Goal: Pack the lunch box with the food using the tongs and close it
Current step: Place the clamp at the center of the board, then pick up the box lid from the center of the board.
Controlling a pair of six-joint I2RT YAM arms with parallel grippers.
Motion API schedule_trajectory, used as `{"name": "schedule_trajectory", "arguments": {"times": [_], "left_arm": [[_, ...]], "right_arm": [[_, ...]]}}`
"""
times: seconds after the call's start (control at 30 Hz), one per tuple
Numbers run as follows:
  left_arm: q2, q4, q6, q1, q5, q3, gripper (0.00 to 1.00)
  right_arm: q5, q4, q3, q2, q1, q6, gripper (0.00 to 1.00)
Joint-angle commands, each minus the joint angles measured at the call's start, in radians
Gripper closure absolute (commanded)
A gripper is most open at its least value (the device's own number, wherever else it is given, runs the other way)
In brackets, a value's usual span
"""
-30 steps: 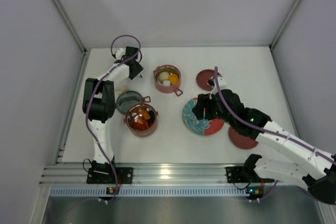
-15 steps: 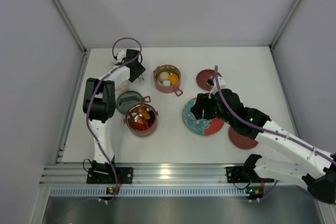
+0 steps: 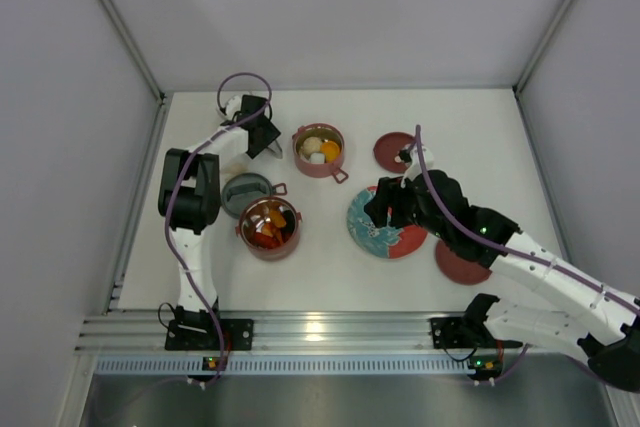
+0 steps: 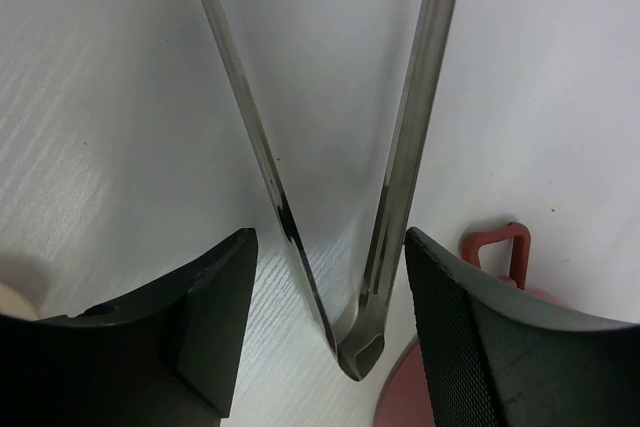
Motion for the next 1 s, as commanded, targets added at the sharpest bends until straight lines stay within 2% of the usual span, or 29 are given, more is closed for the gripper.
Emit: {"name": "schedule_trajectory", "arguments": {"times": [0.0, 0.2, 0.3, 0.4, 0.43, 0.47, 0.63, 0.8, 0.97], "left_arm": [[-0.067, 0.052, 0.020, 0.001, 0.013, -0.021, 0.34], [-0.205, 0.082, 0.076, 0.001, 0.066, -0.021, 0.31], [-0.290, 0.108, 0.093, 0.001, 0.128, -0.025, 0.31], [-0.356, 0.120, 0.093, -0.012, 0.230, -0.001, 0.32], [-0.372, 0.077, 0.099, -0.019, 0.266, 0.011, 0.32], [-0.414, 0.068, 0.115, -0.044, 0.296, 0.015, 0.33], [-0.621, 0.057, 0.126, -0.127, 0.410, -0.089, 0.32], [-0.756, -0.032, 0.177, -0.193, 0.504, -0.119, 0.32], [-0.860, -0.131, 0.275, -0.219, 0.573, -0.142, 0.30]], "right_arm": [[0.031, 0.015, 0.056, -0.004, 0.013, 0.016, 0.38], [0.091, -0.028, 0.180, 0.103, -0.010, 0.036, 0.36], [0.080, -0.033, 0.252, 0.177, -0.083, 0.060, 0.36], [-0.019, -0.026, 0.320, 0.279, -0.249, 0.086, 0.36], [-0.056, -0.019, 0.343, 0.309, -0.355, 0.097, 0.37], [-0.111, -0.004, 0.354, 0.370, -0.408, 0.114, 0.37], [-0.099, -0.026, 0.488, 0.613, -0.626, 0.128, 0.41], [-0.101, -0.061, 0.591, 0.836, -0.705, 0.109, 0.44], [-0.066, -0.072, 0.628, 0.944, -0.729, 0.090, 0.45]]}}
